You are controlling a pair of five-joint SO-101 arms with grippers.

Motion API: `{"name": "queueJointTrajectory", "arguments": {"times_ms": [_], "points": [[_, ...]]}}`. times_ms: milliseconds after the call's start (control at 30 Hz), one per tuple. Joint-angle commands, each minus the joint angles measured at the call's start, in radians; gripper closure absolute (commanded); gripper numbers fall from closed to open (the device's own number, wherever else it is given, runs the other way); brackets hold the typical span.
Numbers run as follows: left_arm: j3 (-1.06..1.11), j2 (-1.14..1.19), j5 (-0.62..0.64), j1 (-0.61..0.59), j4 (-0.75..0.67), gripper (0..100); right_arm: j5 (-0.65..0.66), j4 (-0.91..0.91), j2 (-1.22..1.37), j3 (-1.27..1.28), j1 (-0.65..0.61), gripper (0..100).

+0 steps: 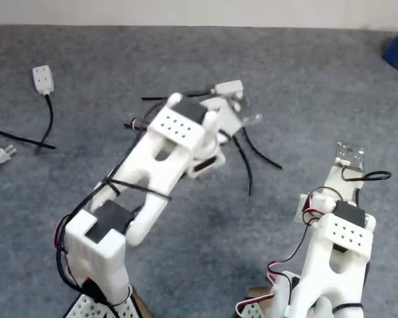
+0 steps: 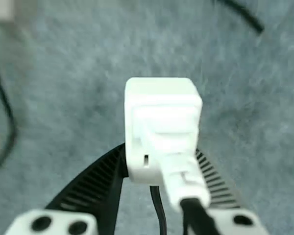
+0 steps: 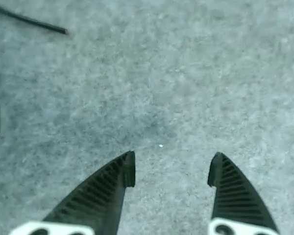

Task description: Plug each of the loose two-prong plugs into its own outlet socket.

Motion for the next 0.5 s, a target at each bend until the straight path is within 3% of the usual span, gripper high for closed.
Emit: {"name": "queueJointTrajectory", "arguments": {"times_ms": [0, 333, 467], "points": [[-0.351, 0.137, -0.008, -0.022, 0.038, 99, 0.008, -0.013, -0.013, 0.008, -0.033, 75.9], [-1.194, 0.722, -0.115, 0.007, 0.012, 94, 0.002, -0.124, -0.013, 0.125, -0.033, 75.9], [-1.319, 0.819, -0.129, 0.001, 0.115, 80, 0.002, -0.13, -0.013, 0.134, -0.047, 75.9]]}}
